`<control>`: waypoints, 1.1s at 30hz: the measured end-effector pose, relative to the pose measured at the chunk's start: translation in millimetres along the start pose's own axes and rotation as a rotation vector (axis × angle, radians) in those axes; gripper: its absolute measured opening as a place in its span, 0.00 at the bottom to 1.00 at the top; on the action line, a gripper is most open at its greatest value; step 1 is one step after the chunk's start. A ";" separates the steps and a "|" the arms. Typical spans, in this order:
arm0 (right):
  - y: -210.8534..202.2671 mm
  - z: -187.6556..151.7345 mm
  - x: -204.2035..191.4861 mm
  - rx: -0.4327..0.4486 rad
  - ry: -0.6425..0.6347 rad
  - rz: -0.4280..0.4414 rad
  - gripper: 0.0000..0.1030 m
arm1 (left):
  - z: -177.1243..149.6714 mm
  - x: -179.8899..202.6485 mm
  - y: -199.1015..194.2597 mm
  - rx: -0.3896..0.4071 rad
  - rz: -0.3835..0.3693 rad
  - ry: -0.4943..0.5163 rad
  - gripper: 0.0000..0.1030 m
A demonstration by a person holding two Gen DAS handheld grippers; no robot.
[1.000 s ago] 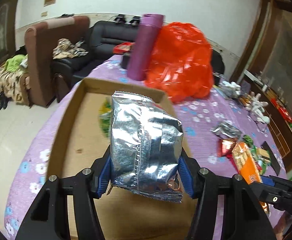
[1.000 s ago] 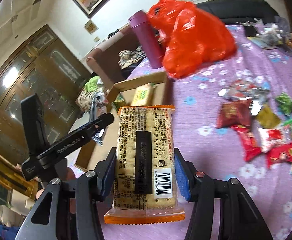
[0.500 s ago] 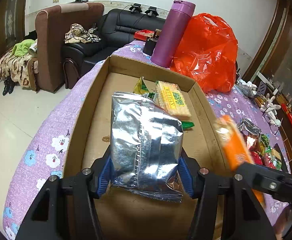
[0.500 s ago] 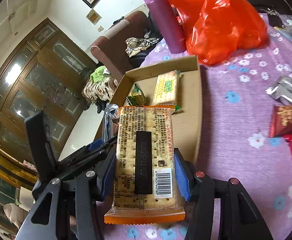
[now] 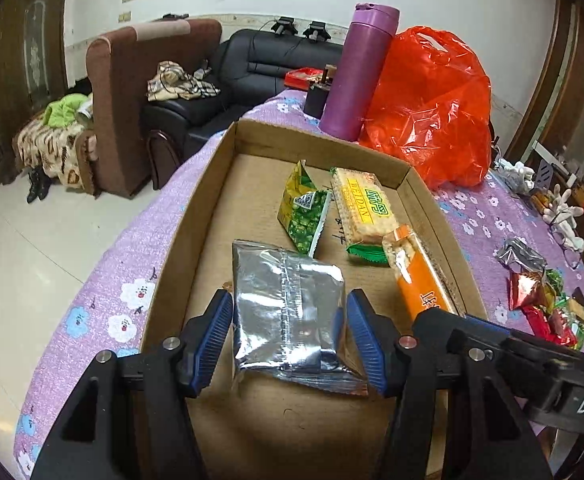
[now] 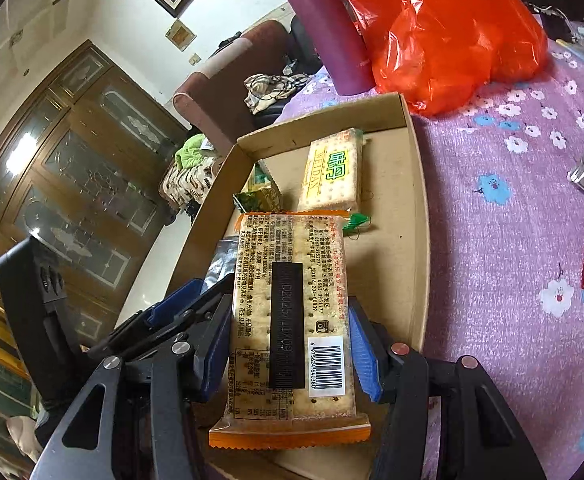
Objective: Organize snacks
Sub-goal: 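Open the left tool to drop the foil bag while the right tool drops the cracker pack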
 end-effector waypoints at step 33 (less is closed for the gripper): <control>-75.0 -0.5 12.7 0.091 0.014 0.044 0.58 | 5.4 -2.4 -12.9 0.072 -0.058 -0.043 0.73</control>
Point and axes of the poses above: each gripper's, at about its wrist camera, not at the fingertips, and y roughly the way its jaws point, x to its right, z to its top, the point moved 3 cm from there along y, roughly the way its jaws point, and after that the axes turned 11 degrees about x, right-handed, at the moved point
